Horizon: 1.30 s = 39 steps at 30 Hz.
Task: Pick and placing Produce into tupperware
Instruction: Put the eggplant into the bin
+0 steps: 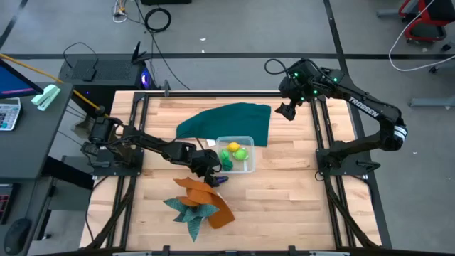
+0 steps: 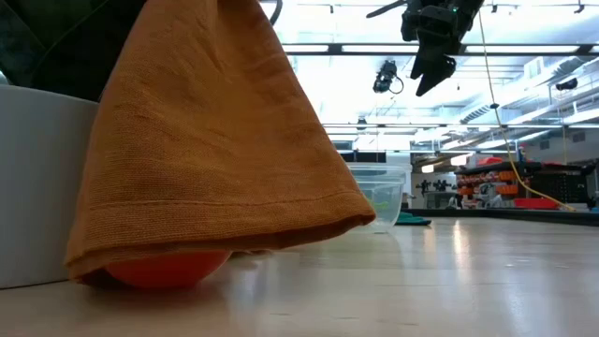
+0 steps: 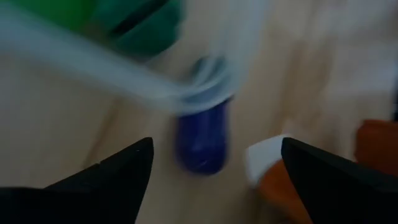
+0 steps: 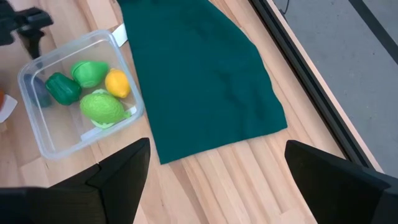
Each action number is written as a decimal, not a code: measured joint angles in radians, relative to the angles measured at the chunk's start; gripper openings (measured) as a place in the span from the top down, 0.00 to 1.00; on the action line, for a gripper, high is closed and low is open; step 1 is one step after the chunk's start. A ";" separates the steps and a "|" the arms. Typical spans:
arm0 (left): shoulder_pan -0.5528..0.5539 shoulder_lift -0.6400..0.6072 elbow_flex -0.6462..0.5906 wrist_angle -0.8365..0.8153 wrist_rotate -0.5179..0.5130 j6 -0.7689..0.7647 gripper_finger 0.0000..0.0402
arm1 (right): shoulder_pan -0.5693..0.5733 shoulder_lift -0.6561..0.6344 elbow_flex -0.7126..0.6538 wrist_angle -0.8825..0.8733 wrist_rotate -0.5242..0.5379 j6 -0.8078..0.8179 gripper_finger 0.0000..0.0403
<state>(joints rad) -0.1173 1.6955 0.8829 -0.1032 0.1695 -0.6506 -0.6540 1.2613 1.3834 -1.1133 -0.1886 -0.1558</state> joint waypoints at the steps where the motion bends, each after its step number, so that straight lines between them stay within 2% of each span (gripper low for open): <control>1: 0.000 0.006 0.000 0.000 -0.011 0.002 0.08 | 0.000 0.000 0.000 0.000 0.000 0.000 0.17; 8: -0.002 0.050 0.008 0.027 -0.016 -0.020 0.03 | 0.000 0.000 0.000 -0.003 0.000 0.002 0.17; 21: -0.035 0.083 0.015 0.054 -0.011 -0.017 0.04 | 0.000 0.000 0.000 -0.005 0.000 0.001 0.17; 27: -0.038 0.084 0.015 0.044 -0.021 -0.007 0.09 | 0.000 0.000 0.000 -0.005 0.000 0.002 0.17; 39: -0.037 0.085 0.013 0.031 -0.038 -0.008 0.27 | 0.000 0.000 0.000 -0.004 0.000 0.002 0.20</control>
<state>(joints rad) -0.1547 1.7805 0.8959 -0.0721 0.1310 -0.6590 -0.6540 1.2617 1.3834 -1.1175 -0.1886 -0.1539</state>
